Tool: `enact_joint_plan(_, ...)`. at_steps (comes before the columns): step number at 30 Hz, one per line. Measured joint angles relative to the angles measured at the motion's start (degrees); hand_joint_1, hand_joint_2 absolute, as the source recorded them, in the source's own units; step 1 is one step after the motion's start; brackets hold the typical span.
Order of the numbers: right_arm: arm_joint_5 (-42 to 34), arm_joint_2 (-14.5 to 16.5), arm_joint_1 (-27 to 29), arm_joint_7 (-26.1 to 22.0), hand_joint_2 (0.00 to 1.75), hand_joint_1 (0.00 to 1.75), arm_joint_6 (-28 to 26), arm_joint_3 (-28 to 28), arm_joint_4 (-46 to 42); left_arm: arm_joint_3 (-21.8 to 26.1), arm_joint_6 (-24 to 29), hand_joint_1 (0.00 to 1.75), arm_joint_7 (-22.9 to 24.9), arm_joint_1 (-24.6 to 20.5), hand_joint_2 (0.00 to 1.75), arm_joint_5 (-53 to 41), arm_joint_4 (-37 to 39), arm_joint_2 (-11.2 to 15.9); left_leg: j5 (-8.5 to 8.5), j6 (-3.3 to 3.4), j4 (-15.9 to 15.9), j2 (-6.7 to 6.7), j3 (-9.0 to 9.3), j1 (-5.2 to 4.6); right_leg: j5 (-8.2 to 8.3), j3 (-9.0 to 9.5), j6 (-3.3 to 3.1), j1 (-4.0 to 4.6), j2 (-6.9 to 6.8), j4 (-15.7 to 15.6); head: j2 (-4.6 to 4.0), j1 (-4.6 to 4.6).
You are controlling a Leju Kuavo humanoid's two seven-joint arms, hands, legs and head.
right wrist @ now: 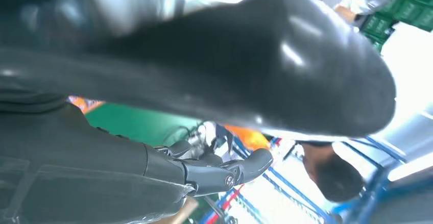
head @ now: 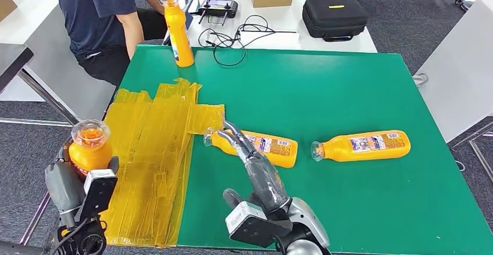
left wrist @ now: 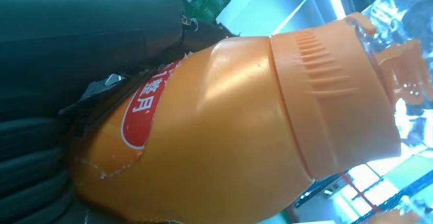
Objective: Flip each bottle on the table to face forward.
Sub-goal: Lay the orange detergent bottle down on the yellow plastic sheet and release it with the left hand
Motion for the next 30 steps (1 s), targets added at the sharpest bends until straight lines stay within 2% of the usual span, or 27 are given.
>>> enact_joint_plan(16,-0.50,-2.25,0.47,-0.60,0.00,0.00,-0.20,-0.92,-3.91,-0.68,-1.00,1.75,0.20,0.90,1.75,-1.58,1.89,-0.23,0.00,0.00,0.00,-0.02,0.00,0.00,0.00,0.02,0.00,0.00,0.00,0.00,0.00,0.00)
enact_joint_plan(23,-2.85,-2.90,-1.27,-2.25,0.00,0.00,-0.20,-1.05,-1.76,-6.69,2.66,1.75,-0.68,0.43,1.75,-3.78,6.17,-0.28,0.00,0.00,0.00,-0.03,0.00,-0.02,0.01,0.03,0.01,-0.01,0.00,0.00,0.01,-0.01)
enact_joint_plan(30,-5.77,-3.80,-4.54,-3.02,0.00,0.00,-0.27,-1.05,1.58,-12.80,3.20,1.75,2.04,-2.78,1.75,-10.89,11.65,0.01,0.01,0.01,0.01,-0.04,0.01,-0.02,0.02,0.03,0.03,-0.01,-0.01,0.01,0.00,-0.01)
